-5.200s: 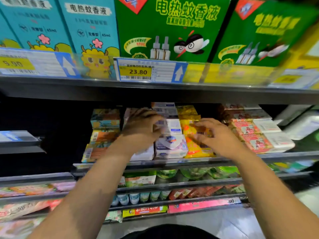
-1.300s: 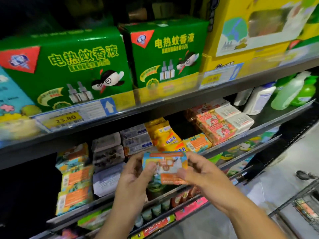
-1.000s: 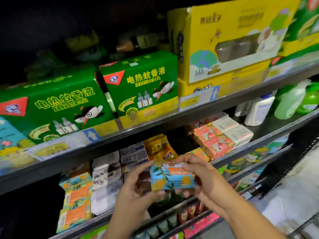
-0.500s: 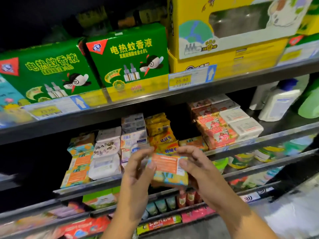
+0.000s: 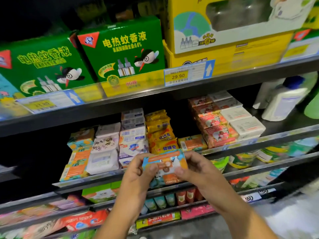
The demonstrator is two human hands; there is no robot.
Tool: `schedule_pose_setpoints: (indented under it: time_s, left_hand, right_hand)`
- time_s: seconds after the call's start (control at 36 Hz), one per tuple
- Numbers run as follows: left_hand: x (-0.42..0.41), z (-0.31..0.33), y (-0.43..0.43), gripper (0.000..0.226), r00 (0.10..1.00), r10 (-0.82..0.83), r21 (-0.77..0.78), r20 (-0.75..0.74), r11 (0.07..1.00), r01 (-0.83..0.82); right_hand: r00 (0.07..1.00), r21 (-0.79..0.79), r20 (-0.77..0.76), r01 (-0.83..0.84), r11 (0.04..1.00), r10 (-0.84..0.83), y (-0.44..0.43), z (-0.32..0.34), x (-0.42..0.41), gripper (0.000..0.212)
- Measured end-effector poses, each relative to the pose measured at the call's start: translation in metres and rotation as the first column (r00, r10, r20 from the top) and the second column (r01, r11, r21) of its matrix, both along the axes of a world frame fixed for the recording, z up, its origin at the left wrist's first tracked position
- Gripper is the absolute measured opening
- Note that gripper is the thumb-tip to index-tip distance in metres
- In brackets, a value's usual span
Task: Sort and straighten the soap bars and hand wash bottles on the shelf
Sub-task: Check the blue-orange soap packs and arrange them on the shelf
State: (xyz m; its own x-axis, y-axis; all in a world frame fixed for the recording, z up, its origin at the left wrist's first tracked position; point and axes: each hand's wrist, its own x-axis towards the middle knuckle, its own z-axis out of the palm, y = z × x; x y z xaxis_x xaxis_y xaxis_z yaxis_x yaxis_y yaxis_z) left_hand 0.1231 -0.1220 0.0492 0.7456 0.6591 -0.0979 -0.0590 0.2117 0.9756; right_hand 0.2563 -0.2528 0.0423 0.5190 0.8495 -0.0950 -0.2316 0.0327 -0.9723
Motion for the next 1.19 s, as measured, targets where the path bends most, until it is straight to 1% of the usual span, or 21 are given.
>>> schedule_pose_setpoints:
  time_s: [0.08, 0.14, 0.19, 0.28, 0.31, 0.36, 0.42, 0.47, 0.56, 0.61, 0.64, 0.67, 0.75, 0.83, 0.86, 0.92, 0.97, 1.0, 1.08, 1.14, 1.19]
  left_hand:
    - [0.000, -0.001, -0.002, 0.035, 0.996, 0.011, 0.144, -0.086, 0.990, 0.002]
    - [-0.003, -0.004, 0.001, 0.027, 0.996, -0.026, 0.145, -0.091, 0.989, 0.039]
    - [-0.006, -0.007, 0.006, 0.040, 0.992, -0.120, 0.091, -0.037, 0.988, 0.123]
    - [-0.011, -0.008, 0.013, 0.065, 0.971, -0.237, 0.078, -0.019, 0.968, 0.238]
    - [-0.011, -0.008, 0.015, 0.066, 0.974, -0.225, 0.078, -0.027, 0.971, 0.226]
    - [-0.011, -0.005, 0.018, 0.065, 0.985, -0.166, 0.093, -0.045, 0.981, 0.170]
    - [-0.012, -0.005, 0.023, 0.062, 0.995, -0.096, 0.086, -0.022, 0.991, 0.097]
    - [-0.012, -0.004, 0.025, 0.070, 1.000, -0.029, 0.040, -0.002, 0.999, 0.029]
    - [-0.009, -0.004, 0.022, 0.085, 0.999, 0.038, -0.036, 0.023, 0.999, -0.037]
    - [-0.006, -0.004, 0.020, 0.066, 0.996, 0.066, -0.106, 0.054, 0.993, -0.060]
    - [-0.005, -0.003, 0.019, 0.051, 0.997, 0.050, -0.099, 0.059, 0.994, -0.044]
    - [-0.004, -0.001, 0.017, 0.046, 0.998, 0.033, -0.070, 0.045, 0.997, -0.030]
    - [-0.005, -0.002, 0.018, 0.066, 0.999, -0.046, 0.022, 0.027, 0.999, 0.046]
    - [-0.009, -0.009, 0.026, 0.090, 0.986, -0.159, 0.028, 0.040, 0.987, 0.158]
    - [-0.010, -0.010, 0.029, 0.092, 0.983, -0.180, 0.036, 0.035, 0.983, 0.179]
    - [-0.009, -0.009, 0.034, 0.078, 0.980, -0.198, 0.088, 0.015, 0.977, 0.196]
    - [-0.005, -0.006, 0.038, 0.059, 0.985, -0.171, 0.178, -0.038, 0.968, 0.175]
    - [-0.005, -0.007, 0.041, 0.058, 0.985, -0.167, 0.192, -0.049, 0.966, 0.174]
    - [-0.007, -0.008, 0.048, 0.073, 0.969, -0.238, 0.129, -0.060, 0.961, 0.244]
    - [-0.008, -0.001, 0.048, 0.081, 0.948, -0.296, 0.146, -0.117, 0.939, 0.311]
    - [-0.007, 0.002, 0.047, 0.072, 0.945, -0.284, 0.194, -0.165, 0.930, 0.313]
  right_hand:
    - [0.997, -0.013, -0.013, 0.072, 0.997, -0.072, 0.001, -0.002, 0.000, 0.036]
    - [0.993, -0.047, 0.044, 0.114, 0.992, -0.112, 0.002, 0.001, 0.000, 0.028]
    - [0.991, -0.056, 0.021, 0.131, 0.990, -0.130, 0.003, 0.005, 0.001, 0.018]
    - [0.985, -0.028, -0.137, 0.100, 0.995, -0.103, 0.003, 0.007, 0.005, 0.005]
    - [0.979, 0.010, -0.195, 0.063, 0.998, -0.059, 0.003, 0.008, 0.006, 0.012]
    - [0.950, 0.108, -0.296, -0.066, 0.992, 0.096, 0.001, 0.007, 0.011, 0.043]
    - [0.931, 0.136, -0.297, -0.178, 0.975, 0.212, 0.000, 0.008, 0.013, 0.065]
    - [0.958, 0.056, -0.188, -0.212, 0.976, 0.219, 0.003, 0.007, 0.013, 0.061]
    - [0.987, -0.080, -0.007, -0.158, 0.984, 0.158, 0.011, 0.008, 0.011, 0.042]
    - [0.992, -0.110, 0.020, -0.120, 0.987, 0.123, 0.015, 0.008, 0.009, 0.045]
    - [0.995, -0.109, 0.012, -0.098, 0.989, 0.100, 0.017, 0.007, 0.008, 0.047]
    - [0.998, -0.094, -0.010, -0.069, 0.993, 0.069, 0.018, 0.006, 0.008, 0.049]
    - [0.997, -0.038, -0.067, 0.044, 0.998, -0.046, 0.019, 0.008, 0.011, 0.050]
    - [0.992, -0.032, -0.104, 0.068, 0.997, -0.071, 0.017, 0.012, 0.013, 0.034]
    - [0.988, -0.025, -0.143, 0.060, 0.998, -0.063, 0.016, 0.013, 0.013, 0.029]
    - [0.970, -0.006, -0.241, 0.033, 0.999, -0.034, 0.016, 0.014, 0.015, 0.027]
    - [0.946, 0.028, -0.325, -0.005, 1.000, 0.014, 0.016, 0.015, 0.016, 0.036]
    - [0.941, 0.041, -0.335, -0.030, 0.999, 0.041, 0.015, 0.015, 0.017, 0.042]
    - [0.941, 0.056, -0.319, -0.104, 0.993, 0.117, 0.011, 0.013, 0.022, 0.064]
    - [0.946, 0.049, -0.285, -0.147, 0.988, 0.155, 0.007, 0.012, 0.026, 0.073]
    - [0.956, 0.031, -0.240, -0.168, 0.985, 0.171, 0.004, 0.011, 0.028, 0.077]
